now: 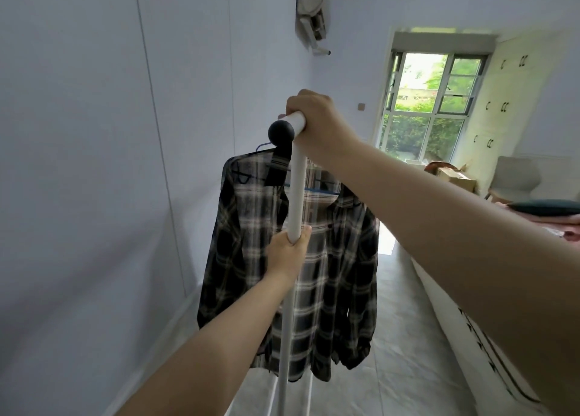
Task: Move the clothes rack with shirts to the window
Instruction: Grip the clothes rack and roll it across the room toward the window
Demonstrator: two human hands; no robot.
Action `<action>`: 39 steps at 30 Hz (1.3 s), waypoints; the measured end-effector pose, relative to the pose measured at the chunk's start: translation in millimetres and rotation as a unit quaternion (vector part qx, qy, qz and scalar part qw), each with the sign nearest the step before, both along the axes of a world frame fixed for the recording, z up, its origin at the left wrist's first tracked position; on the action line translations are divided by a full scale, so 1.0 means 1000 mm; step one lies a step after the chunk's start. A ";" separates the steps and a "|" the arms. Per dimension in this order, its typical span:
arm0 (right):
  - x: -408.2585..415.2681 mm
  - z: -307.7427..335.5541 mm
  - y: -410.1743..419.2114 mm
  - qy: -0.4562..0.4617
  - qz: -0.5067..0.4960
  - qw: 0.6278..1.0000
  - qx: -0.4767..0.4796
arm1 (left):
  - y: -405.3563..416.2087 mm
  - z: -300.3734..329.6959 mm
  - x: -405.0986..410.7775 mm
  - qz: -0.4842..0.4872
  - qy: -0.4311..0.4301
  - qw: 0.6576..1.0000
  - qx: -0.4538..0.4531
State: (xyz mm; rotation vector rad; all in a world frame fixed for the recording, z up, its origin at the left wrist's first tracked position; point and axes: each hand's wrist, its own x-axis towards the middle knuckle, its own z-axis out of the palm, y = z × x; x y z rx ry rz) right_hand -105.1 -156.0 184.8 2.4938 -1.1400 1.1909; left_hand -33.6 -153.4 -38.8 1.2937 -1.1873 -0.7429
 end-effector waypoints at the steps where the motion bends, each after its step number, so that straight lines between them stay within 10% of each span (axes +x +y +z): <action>1: 0.000 0.000 -0.008 -0.004 -0.006 1.000 0.001 | -0.009 0.000 0.000 -0.007 -0.001 1.000 -0.001; 39: -0.148 -0.004 -0.376 -0.039 -0.053 0.998 -0.006 | -0.389 -0.001 -0.143 -0.085 0.022 0.996 -0.004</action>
